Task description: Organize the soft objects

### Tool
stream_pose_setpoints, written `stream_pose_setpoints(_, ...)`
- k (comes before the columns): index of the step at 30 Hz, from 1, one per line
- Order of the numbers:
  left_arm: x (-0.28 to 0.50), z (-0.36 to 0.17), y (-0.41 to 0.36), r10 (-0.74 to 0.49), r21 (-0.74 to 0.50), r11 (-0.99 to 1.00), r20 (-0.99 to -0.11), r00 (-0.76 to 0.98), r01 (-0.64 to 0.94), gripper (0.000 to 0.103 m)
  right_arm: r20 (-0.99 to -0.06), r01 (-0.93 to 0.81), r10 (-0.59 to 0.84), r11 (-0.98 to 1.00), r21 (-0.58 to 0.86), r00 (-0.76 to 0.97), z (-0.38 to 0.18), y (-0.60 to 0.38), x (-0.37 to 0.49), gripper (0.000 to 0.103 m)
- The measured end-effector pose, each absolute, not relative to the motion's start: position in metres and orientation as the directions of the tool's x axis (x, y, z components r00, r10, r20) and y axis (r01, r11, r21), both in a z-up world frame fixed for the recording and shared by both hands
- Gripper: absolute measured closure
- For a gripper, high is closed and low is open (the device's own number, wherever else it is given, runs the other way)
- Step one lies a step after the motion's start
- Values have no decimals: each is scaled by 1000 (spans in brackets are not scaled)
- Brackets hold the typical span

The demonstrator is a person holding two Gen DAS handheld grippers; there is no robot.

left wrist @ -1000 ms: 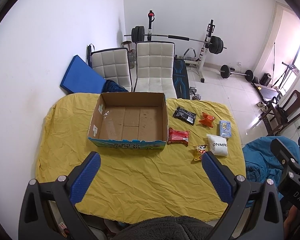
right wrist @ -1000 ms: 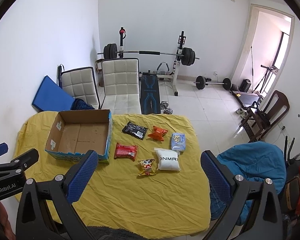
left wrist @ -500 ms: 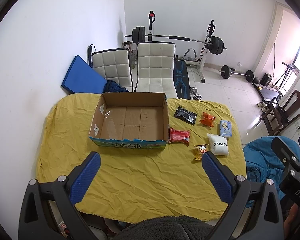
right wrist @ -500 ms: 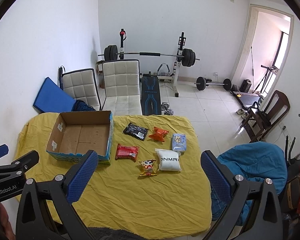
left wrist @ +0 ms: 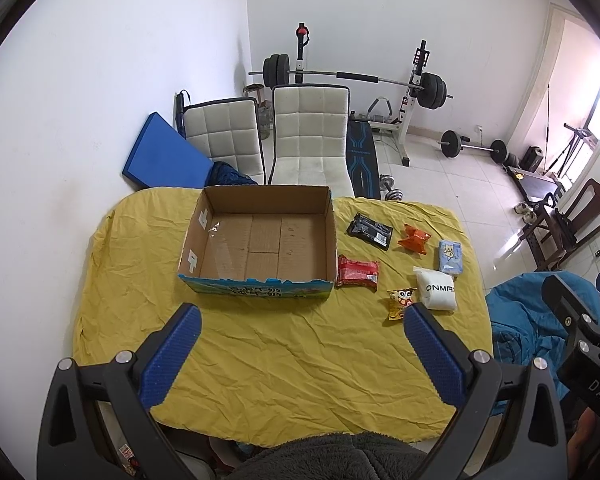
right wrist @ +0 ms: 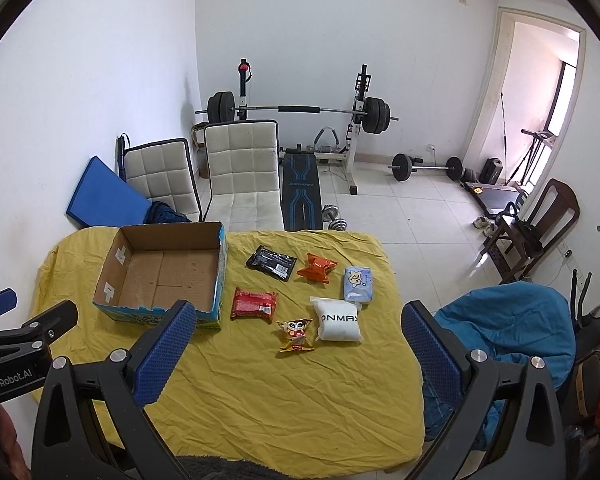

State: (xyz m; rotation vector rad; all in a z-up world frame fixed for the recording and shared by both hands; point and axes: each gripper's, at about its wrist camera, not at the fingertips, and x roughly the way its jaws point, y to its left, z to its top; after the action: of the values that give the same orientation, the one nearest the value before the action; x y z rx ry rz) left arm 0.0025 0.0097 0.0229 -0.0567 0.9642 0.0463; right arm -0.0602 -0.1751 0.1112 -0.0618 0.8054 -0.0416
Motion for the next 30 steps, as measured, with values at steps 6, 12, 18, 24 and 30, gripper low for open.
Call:
stream_pose_setpoints(6, 4, 28, 12, 10, -30, 998, -826, 564, -62, 0, -726, 27, -60, 998, -57, 685, 105, -181, -61, 0)
stream_pose_setpoints(12, 25, 15, 7, 4, -32, 998, -844, 537, -57, 0, -760, 76, -75, 997, -34, 645, 81, -202, -42, 0)
stream_pose_setpoints(18, 69, -29, -24, -17, -24, 1000, -872, 488, -7, 0, -807, 155, -125, 987, -42, 577, 35, -244, -5, 0)
stream_pose_setpoints(24, 133, -100, -71, -74, -48, 996, -924, 375, 80, 0, -874, 170, -145, 983, -73, 463, -40, -293, 62, 0)
stream_pose_setpoints(30, 191, -197, -114, -188, -171, 980, -964, 188, 101, 0, -961, 139, -70, 990, -33, 268, -164, -337, 149, 0)
